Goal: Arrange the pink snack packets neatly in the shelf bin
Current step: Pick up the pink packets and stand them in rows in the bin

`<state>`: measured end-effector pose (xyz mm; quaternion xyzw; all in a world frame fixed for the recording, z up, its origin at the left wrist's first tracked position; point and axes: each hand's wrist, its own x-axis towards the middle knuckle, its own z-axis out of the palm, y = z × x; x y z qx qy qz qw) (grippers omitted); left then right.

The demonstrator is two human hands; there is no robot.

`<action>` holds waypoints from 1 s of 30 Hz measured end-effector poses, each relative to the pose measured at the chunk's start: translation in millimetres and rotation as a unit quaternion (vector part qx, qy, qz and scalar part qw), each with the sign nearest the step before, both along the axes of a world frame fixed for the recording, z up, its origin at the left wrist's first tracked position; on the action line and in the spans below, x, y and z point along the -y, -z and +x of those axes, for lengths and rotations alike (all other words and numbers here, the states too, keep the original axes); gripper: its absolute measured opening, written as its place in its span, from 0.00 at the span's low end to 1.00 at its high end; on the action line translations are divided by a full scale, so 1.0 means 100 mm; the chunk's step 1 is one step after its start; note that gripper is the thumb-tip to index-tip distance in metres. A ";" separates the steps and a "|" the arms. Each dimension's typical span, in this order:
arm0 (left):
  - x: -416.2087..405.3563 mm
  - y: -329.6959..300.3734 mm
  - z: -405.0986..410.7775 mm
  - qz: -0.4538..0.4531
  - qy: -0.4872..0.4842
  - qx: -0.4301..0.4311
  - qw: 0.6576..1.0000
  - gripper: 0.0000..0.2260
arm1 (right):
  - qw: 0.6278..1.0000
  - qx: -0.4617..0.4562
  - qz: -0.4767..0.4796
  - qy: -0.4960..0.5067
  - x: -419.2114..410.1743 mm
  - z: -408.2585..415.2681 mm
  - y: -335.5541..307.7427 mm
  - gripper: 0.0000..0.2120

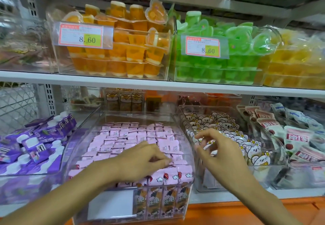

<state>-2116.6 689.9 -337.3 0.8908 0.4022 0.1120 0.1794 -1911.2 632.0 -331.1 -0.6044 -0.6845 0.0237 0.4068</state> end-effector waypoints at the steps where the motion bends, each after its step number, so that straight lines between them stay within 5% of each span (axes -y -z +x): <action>1: -0.01 0.00 -0.01 -0.005 -0.011 0.026 1.000 0.14 | 0.998 -0.036 -0.044 -0.008 -0.02 0.01 0.01 0.08; 8: -0.11 -0.10 0.16 0.006 -0.044 0.142 0.989 0.07 | 0.993 -0.071 -0.080 -0.049 -0.03 0.02 0.07 0.06; 14: -0.19 -0.16 0.36 0.004 -0.004 -0.028 1.000 0.10 | 0.995 -0.060 -0.064 -0.052 -0.03 0.03 0.12 0.05; 20: -0.16 -0.22 0.45 0.043 -0.052 -0.048 0.997 0.06 | 0.996 -0.044 -0.052 -0.049 -0.05 0.02 0.15 0.05; 25: -0.07 -0.09 0.44 0.140 -0.112 0.053 0.982 0.08 | 0.996 -0.040 -0.048 -0.058 -0.05 0.02 0.17 0.05; 30: -0.03 0.00 0.44 0.040 -0.131 0.258 0.956 0.09 | 0.996 -0.034 -0.046 -0.061 -0.05 0.02 0.19 0.05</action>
